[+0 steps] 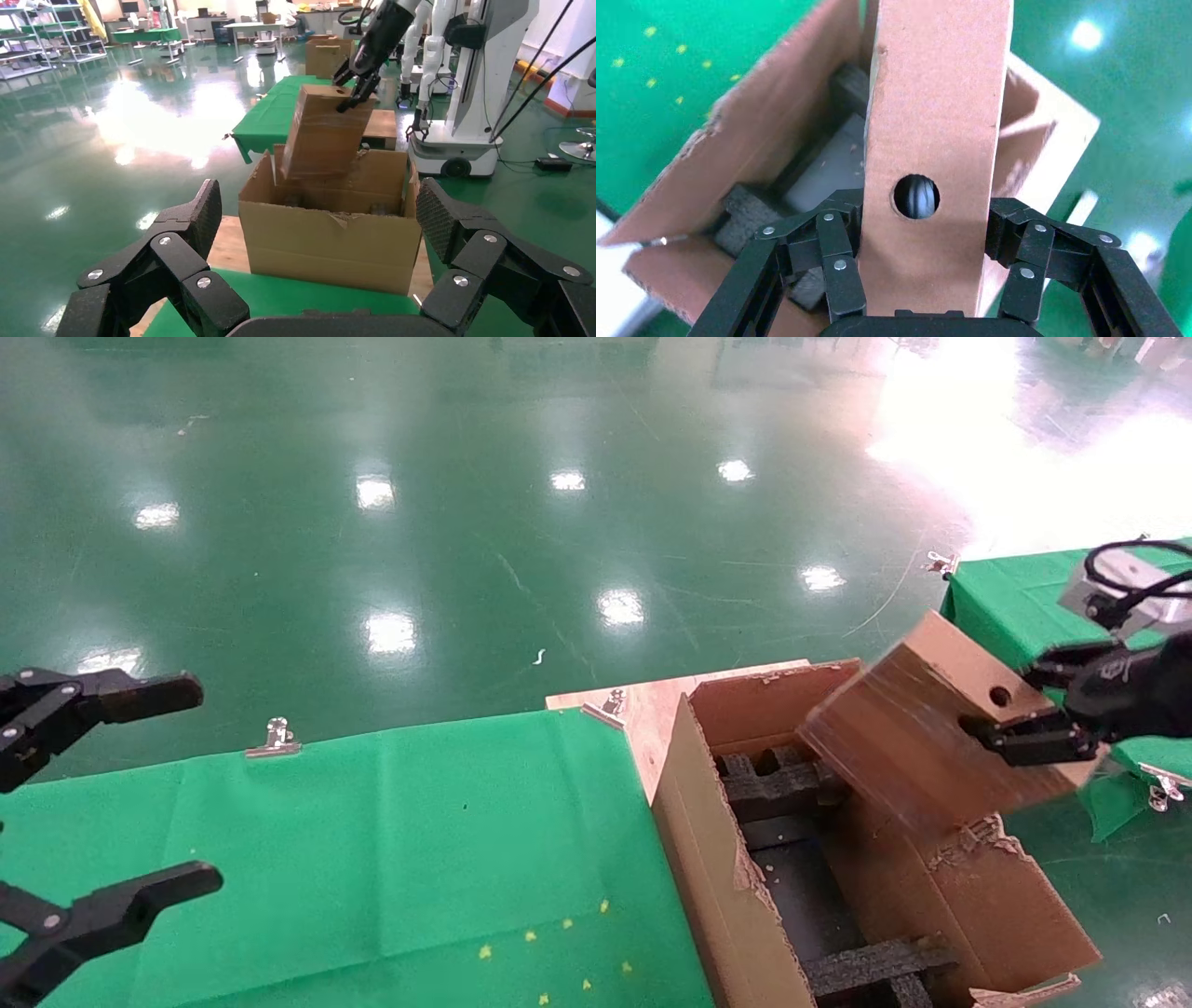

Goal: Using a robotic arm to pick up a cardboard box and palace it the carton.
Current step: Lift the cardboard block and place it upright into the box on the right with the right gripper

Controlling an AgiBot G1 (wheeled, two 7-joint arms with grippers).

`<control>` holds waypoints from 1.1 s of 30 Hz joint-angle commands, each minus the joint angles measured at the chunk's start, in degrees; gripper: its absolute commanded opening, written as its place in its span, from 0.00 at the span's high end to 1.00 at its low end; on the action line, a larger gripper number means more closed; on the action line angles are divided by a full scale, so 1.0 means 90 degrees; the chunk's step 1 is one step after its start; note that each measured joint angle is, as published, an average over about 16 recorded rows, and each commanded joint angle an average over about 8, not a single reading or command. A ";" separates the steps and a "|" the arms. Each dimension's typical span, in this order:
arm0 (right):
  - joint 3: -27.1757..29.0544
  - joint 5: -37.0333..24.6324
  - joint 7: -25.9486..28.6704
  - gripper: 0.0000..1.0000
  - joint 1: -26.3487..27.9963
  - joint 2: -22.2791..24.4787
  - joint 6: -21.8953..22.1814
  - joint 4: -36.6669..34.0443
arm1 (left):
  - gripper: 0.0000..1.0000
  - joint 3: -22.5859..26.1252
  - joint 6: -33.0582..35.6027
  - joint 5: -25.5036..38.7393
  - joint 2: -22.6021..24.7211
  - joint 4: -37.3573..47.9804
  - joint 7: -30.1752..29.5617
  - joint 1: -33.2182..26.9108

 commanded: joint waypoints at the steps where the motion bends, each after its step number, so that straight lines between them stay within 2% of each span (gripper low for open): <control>1: -0.0056 0.0013 0.0466 1.00 -0.0115 0.0114 0.0224 0.0070 | 0.00 0.0000 0.0000 0.0000 0.0000 0.0000 0.0000 0.0000; 7: -0.0164 -0.0017 0.1348 1.00 -0.0252 0.0341 0.0604 0.0260 | 0.00 0.0000 -0.0001 0.0000 0.0000 0.0001 0.0000 0.0001; 21: -0.0206 -0.0035 0.1428 1.00 -0.0323 0.0320 0.0665 0.0226 | 0.00 0.0000 -0.0001 -0.0001 -0.0001 0.0001 0.0001 0.0001; 33: -0.0551 -0.0105 0.2791 1.00 -0.0909 0.0330 0.1540 0.0417 | 0.00 0.0000 -0.0001 -0.0001 -0.0001 0.0001 0.0001 0.0001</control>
